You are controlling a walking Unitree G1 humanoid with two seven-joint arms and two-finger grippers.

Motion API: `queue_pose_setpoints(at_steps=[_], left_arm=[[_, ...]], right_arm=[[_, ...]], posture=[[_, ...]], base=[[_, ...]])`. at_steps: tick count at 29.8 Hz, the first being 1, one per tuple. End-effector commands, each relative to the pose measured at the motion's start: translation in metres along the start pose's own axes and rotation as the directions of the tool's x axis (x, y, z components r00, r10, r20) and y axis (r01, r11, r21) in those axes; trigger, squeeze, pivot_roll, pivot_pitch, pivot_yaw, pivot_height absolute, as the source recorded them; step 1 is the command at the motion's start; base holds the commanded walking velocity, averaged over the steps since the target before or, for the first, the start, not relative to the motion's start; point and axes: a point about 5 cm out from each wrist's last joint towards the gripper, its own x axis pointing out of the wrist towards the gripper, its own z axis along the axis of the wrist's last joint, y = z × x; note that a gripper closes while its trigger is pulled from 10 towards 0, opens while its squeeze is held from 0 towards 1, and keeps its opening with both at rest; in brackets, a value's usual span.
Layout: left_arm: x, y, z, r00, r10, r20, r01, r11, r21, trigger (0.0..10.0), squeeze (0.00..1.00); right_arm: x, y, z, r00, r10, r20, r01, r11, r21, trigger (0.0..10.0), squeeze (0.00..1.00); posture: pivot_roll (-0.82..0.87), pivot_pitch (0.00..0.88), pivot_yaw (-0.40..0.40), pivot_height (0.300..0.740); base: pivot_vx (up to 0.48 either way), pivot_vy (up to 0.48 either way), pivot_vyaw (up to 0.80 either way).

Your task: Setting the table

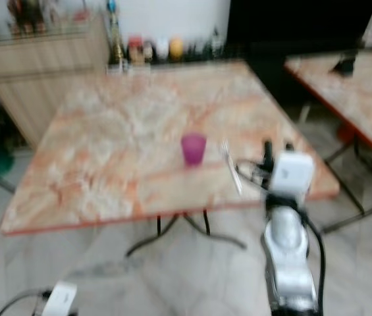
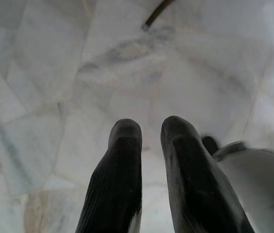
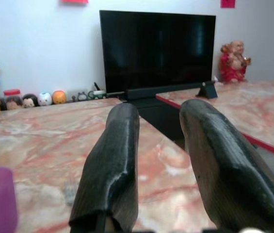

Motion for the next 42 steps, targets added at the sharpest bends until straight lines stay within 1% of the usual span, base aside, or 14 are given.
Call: queue_pose_setpoints(at_steps=[1, 10, 22, 23, 27, 29, 30, 31, 32, 37, 39, 40, 41, 42], left_arm=[[-0.003, 0.005, -0.009, 0.999, 0.008, -0.036, -0.008, 1.0, 0.005, 10.0, 0.0], [-0.003, 0.004, -0.009, 0.999, 0.008, -0.037, -0.008, 1.0, 0.001, 10.0, 0.0], [-0.002, 0.004, -0.009, 0.999, 0.008, -0.034, -0.008, 1.0, 0.004, 10.0, 0.0], [-0.002, 0.005, -0.009, 0.999, 0.007, -0.036, -0.007, 1.0, 0.005, 10.0, 0.0], [-0.003, 0.005, -0.01, 0.999, 0.007, -0.039, -0.007, 1.0, 0.007, 10.0, 0.0], [-0.003, 0.005, -0.01, 0.999, 0.007, -0.042, -0.007, 1.0, 0.008, 10.0, 0.0], [-0.003, 0.005, -0.01, 0.999, 0.007, -0.042, -0.007, 1.0, 0.008, 10.0, 0.0], [-0.003, 0.005, -0.01, 0.999, 0.007, -0.042, -0.006, 1.0, 0.009, 10.0, 0.0], [-0.003, 0.005, -0.01, 0.999, 0.006, -0.042, -0.006, 1.0, 0.009, 10.0, 0.0], [-0.003, 0.005, -0.01, 0.999, 0.005, -0.041, -0.005, 1.0, 0.007, 10.0, 0.0], [-0.003, 0.005, -0.01, 0.999, 0.006, -0.041, -0.006, 1.0, 0.006, 10.0, 0.0], [-0.003, 0.005, -0.009, 0.999, 0.006, -0.041, -0.006, 1.0, 0.005, 10.0, 0.0], [-0.002, 0.005, -0.009, 0.999, 0.007, -0.041, -0.006, 1.0, 0.004, 10.0, 0.0], [-0.002, 0.005, -0.009, 0.999, 0.007, -0.041, -0.006, 1.0, 0.004, 10.0, 0.0]], right_arm=[[0.001, 0.012, 0.005, 0.999, 0.031, 0.015, -0.031, 0.999, 0.028, 10.0, 0.0], [0.001, 0.015, 0.004, 0.998, 0.058, 0.012, -0.058, 0.998, -0.018, 10.0, 0.0], [-0.001, 0.012, -0.004, 0.998, 0.025, -0.063, -0.024, 1.0, 0.015, 10.0, 0.0], [-0.002, 0.009, -0.01, 0.994, 0.011, -0.108, -0.009, 1.0, 0.018, 10.0, 1.0], [-0.006, 0.006, -0.019, 0.985, 0.006, -0.17, -0.002, 1.0, 0.022, 10.0, 1.0], [-0.01, 0.004, -0.031, 0.964, 0.001, -0.264, 0.006, 1.0, 0.026, 10.0, 1.0], [-0.011, 0.004, -0.033, 0.961, -0.001, -0.276, 0.011, 0.999, 0.035, 10.0, 0.38], [-0.011, 0.004, -0.034, 0.956, 0.002, -0.294, 0.01, 0.999, 0.039, 10.0, 0.38], [-0.011, 0.005, -0.039, 0.943, 0.013, -0.333, -0.003, 1.0, 0.03, 10.0, 0.0], [-0.012, 0.007, -0.048, 0.908, 0.038, -0.418, -0.017, 0.998, 0.052, 10.0, 0.0], [-0.014, 0.01, -0.053, 0.876, 0.065, -0.478, -0.023, 0.995, 0.093, 10.0, 0.0], [-0.014, 0.011, -0.055, 0.868, 0.072, -0.49, -0.027, 0.995, 0.098, 10.0, 0.45], [-0.015, 0.012, -0.059, 0.847, 0.084, -0.525, -0.04, 0.995, 0.094, 10.0, 1.0], [-0.015, 0.012, -0.059, 0.847, 0.084, -0.525, -0.04, 0.995, 0.094, 10.0, 1.0]], posture=[[-0.02, 0.0, 0.004, 0.74], [-0.02, 0.0, 0.001, 0.74], [-0.02, 0.0, 0.002, 0.74], [-0.02, 0.0, 0.002, 0.74], [-0.02, 0.0, 0.004, 0.74], [-0.03, 0.0, 0.004, 0.74], [-0.03, 0.0, 0.004, 0.74], [-0.03, 0.0, 0.004, 0.74], [-0.03, 0.0, 0.004, 0.74], [-0.03, 0.0, 0.004, 0.74], [-0.03, 0.0, 0.004, 0.74], [-0.03, 0.0, 0.004, 0.74], [-0.03, 0.0, 0.005, 0.74], [-0.03, 0.0, 0.005, 0.74]], base=[[0.322, 0.0, 0.0], [0.322, 0.0, 0.0], [0.079, 0.0, 0.13], [0.0, 0.0, 0.0], [0.0, 0.0, 0.0], [0.0, 0.0, 0.0], [0.0, 0.0, 0.0], [0.0, 0.0, 0.0], [0.0, 0.0, 0.0], [0.0, 0.0, 0.0], [0.0, 0.0, 0.0], [0.0, 0.0, 0.0], [0.0, 0.0, 0.0], [0.0, 0.0, 0.0]])
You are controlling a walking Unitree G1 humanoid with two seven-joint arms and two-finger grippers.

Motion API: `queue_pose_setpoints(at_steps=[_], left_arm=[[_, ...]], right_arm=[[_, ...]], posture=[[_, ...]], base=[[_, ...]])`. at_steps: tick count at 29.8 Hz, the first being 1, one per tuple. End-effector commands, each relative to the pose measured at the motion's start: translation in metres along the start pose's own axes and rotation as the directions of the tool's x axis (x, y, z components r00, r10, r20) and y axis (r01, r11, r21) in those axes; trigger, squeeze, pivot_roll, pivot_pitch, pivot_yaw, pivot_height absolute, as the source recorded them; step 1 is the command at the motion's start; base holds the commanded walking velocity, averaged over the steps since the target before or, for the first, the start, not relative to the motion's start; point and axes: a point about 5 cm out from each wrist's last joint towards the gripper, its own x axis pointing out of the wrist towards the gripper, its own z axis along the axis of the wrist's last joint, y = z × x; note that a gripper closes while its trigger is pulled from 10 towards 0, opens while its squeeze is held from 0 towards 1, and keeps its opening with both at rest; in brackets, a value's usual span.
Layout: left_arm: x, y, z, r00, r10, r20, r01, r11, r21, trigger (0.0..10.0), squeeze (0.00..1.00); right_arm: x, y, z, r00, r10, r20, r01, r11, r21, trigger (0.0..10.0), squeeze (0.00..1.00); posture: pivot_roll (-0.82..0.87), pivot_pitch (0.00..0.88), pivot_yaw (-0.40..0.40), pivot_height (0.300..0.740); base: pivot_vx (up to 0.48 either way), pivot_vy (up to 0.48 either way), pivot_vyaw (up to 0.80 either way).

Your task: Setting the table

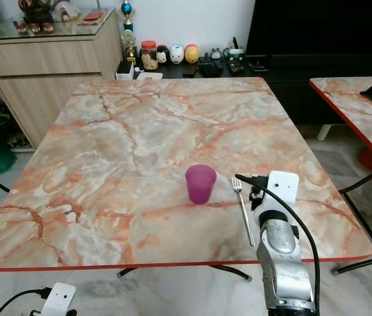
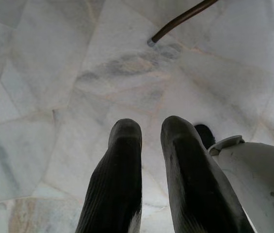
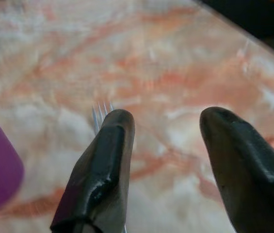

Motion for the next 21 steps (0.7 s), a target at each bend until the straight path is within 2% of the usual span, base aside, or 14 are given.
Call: queue_pose_setpoints(at_steps=[1, 2, 3, 4, 8, 14, 21], left_arm=[[-0.001, 0.001, -0.003, 1.0, -0.004, -0.014, 0.004, 1.0, 0.003, 10.0, 0.0], [-0.001, 0.001, -0.003, 1.0, -0.004, -0.014, 0.004, 1.0, 0.003, 10.0, 0.0], [-0.001, 0.001, -0.003, 1.0, -0.004, -0.015, 0.004, 1.0, 0.002, 10.0, 0.0], [-0.001, 0.001, -0.003, 1.0, -0.004, -0.015, 0.004, 1.0, 0.003, 10.0, 0.0], [-0.001, 0.0, -0.003, 1.0, -0.004, -0.015, 0.004, 1.0, 0.002, 10.0, 0.0], [-0.001, 0.0, -0.003, 1.0, -0.003, -0.015, 0.003, 1.0, 0.001, 10.0, 0.0], [0.0, 0.0, -0.003, 1.0, -0.004, -0.014, 0.004, 1.0, 0.001, 10.0, 0.0]], right_arm=[[0.003, 0.002, -0.002, 0.999, 0.015, -0.047, -0.016, 1.0, -0.01, 10.0, 1.0], [0.005, 0.002, -0.002, 0.998, 0.018, -0.06, -0.02, 0.999, -0.029, 10.0, 1.0], [0.006, 0.003, -0.003, 0.997, 0.036, -0.074, -0.04, 0.998, -0.044, 10.0, 0.46], [0.007, 0.005, -0.004, 0.995, 0.055, -0.084, -0.06, 0.997, -0.058, 10.0, 0.0], [0.011, 0.008, -0.008, 0.983, 0.115, -0.141, -0.128, 0.988, -0.091, 10.0, 0.0], [0.017, 0.004, -0.006, 0.981, 0.111, -0.159, -0.128, 0.987, -0.096, 10.0, 0.0], [0.022, 0.009, -0.008, 0.974, 0.139, -0.18, -0.152, 0.987, -0.058, 10.0, 0.0]], posture=[[-0.03, 0.0, 0.005, 0.74], [-0.03, 0.0, 0.005, 0.74], [-0.03, 0.0, 0.005, 0.74], [-0.03, 0.0, 0.005, 0.74], [-0.02, 0.0, 0.004, 0.74], [-0.02, 0.0, 0.004, 0.74], [-0.02, 0.0, 0.005, 0.74]], base=[[0.0, 0.0, 0.0], [0.0, 0.0, 0.0], [0.0, 0.0, 0.0], [0.0, 0.0, 0.0], [0.0, 0.0, 0.0], [0.0, 0.0, 0.0], [0.0, 0.0, 0.0]])
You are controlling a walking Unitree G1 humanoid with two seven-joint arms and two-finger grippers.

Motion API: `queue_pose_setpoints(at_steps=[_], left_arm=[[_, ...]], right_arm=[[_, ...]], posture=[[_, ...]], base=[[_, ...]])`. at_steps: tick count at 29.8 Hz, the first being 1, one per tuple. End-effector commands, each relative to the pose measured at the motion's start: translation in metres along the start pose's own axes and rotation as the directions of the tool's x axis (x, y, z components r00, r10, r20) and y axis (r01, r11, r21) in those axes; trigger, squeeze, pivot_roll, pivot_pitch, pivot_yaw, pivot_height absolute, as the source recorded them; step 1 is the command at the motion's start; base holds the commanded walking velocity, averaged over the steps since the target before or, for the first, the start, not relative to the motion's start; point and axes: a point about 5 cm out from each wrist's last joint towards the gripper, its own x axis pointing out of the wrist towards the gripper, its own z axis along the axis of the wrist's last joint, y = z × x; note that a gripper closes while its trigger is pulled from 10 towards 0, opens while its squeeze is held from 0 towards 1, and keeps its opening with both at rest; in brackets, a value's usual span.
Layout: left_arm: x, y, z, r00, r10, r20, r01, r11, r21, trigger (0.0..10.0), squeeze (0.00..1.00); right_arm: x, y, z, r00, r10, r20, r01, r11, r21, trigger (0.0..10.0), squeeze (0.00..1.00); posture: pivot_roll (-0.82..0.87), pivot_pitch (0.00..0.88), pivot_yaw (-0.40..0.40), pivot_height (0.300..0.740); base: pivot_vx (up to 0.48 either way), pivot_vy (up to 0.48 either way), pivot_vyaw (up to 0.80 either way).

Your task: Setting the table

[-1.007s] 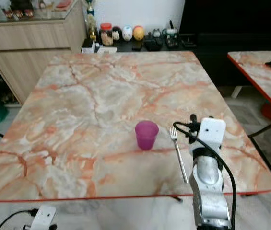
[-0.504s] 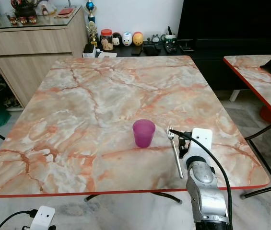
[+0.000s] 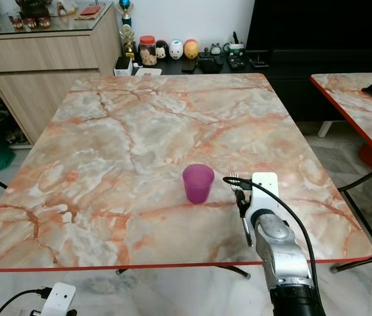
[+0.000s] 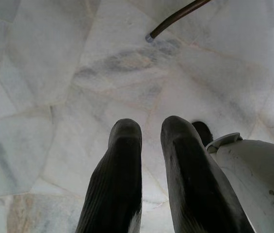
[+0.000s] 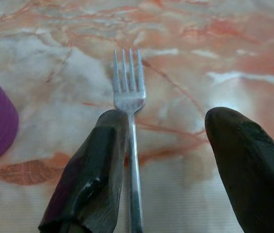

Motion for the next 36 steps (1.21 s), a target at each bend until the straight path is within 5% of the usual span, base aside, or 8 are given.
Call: queue_pose_setpoints(at_steps=[1, 6, 36], left_arm=[[-0.001, 0.0, -0.003, 1.0, -0.004, -0.013, 0.004, 1.0, 0.001, 10.0, 0.0], [-0.001, 0.0, -0.003, 1.0, -0.002, -0.012, 0.002, 1.0, 0.0, 10.0, 0.0], [-0.001, 0.0, -0.004, 1.0, -0.003, -0.014, 0.003, 1.0, -0.003, 10.0, 0.0]], right_arm=[[0.002, 0.002, 0.002, 1.0, 0.016, -0.008, -0.016, 1.0, 0.017, 10.0, 0.0], [0.006, 0.006, 0.004, 0.998, 0.063, -0.01, -0.061, 0.994, 0.085, 10.0, 0.0], [0.019, 0.011, -0.009, 0.993, 0.076, -0.089, -0.071, 0.996, 0.055, 10.0, 0.0]], posture=[[-0.02, 0.0, 0.005, 0.74], [-0.02, 0.0, 0.004, 0.74], [-0.01, 0.0, 0.0, 0.74]], base=[[0.0, 0.0, 0.0], [0.0, 0.0, 0.0], [0.0, 0.0, 0.0]])
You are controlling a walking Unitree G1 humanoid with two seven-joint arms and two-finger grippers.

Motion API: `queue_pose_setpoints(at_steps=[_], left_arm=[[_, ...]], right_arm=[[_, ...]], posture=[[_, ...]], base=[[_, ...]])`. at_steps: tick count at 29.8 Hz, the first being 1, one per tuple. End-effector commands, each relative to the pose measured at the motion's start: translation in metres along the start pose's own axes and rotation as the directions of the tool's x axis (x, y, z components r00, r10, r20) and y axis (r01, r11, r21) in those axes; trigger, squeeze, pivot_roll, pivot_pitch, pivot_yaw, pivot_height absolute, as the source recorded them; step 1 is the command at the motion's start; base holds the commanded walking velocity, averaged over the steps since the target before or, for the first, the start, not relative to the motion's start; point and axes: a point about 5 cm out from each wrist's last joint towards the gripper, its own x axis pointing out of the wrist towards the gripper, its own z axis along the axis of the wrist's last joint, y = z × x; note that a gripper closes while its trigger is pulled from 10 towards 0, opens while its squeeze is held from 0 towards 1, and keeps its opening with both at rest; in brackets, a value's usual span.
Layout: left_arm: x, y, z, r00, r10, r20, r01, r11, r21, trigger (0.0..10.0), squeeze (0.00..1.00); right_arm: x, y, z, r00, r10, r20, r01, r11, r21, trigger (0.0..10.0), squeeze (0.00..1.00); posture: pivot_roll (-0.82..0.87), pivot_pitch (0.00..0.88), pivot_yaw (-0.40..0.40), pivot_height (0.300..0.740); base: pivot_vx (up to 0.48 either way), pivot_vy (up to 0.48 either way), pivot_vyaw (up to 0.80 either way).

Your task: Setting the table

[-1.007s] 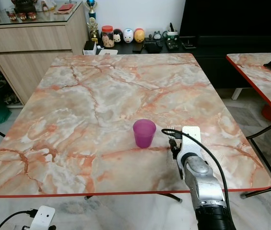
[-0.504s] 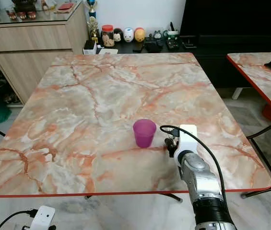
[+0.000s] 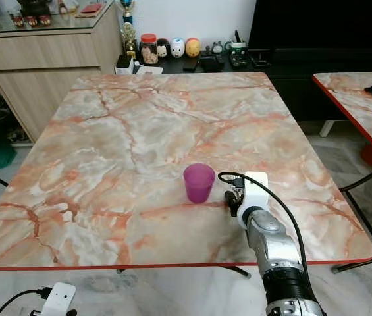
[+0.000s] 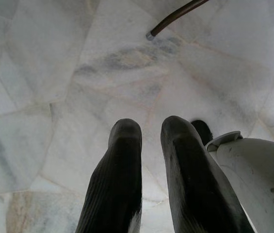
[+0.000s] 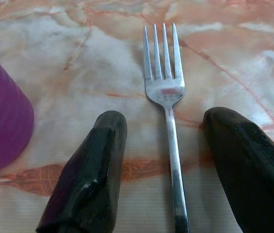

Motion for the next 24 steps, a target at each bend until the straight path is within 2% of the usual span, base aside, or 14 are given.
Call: queue_pose_setpoints(at_steps=[1, 2, 3, 4, 24], left_arm=[[-0.0009, -0.0002, -0.0041, 1.0, -0.003, -0.015, 0.003, 1.0, -0.003, 10.0, 0.0], [-0.001, -0.0002, -0.0042, 1.0, -0.004, -0.015, 0.004, 1.0, -0.003, 10.0, 0.0], [-0.001, -0.0003, -0.0042, 1.0, -0.004, -0.015, 0.004, 1.0, -0.003, 10.0, 0.0], [-0.001, -0.0003, -0.0042, 1.0, -0.004, -0.015, 0.004, 1.0, -0.003, 10.0, 0.0], [-0.001, -0.0005, -0.0046, 1.0, -0.01, -0.019, 0.01, 1.0, -0.006, 10.0, 0.0]], right_arm=[[0.0018, 0.0015, -0.0057, 0.999, 0.0, -0.032, 0.0, 1.0, 0.003, 10.0, 0.0], [0.0017, 0.0015, -0.0067, 0.999, 0.0, -0.034, 0.0, 1.0, 0.002, 2.4, 0.0], [0.0017, 0.0016, -0.0069, 0.999, 0.001, -0.034, -0.001, 1.0, 0.001, 2.4, 0.0], [0.0018, 0.0018, -0.0072, 0.999, 0.004, -0.035, -0.004, 1.0, 0.0, 0.0, 0.0], [0.0009, -0.0046, -0.0083, 0.999, -0.021, -0.035, 0.02, 1.0, -0.013, 0.0, 0.0]], posture=[[-0.01, 0.0, 0.0, 0.74], [-0.01, 0.0, 0.0, 0.74], [-0.01, 0.0, 0.0, 0.74], [-0.01, 0.0, 0.0, 0.74], [0.0, 0.0, 0.0, 0.74]], base=[[0.0, 0.0, 0.0], [0.0, 0.0, 0.0], [0.0, 0.0, 0.0], [0.0, 0.0, 0.0], [0.0, 0.0, 0.0]])
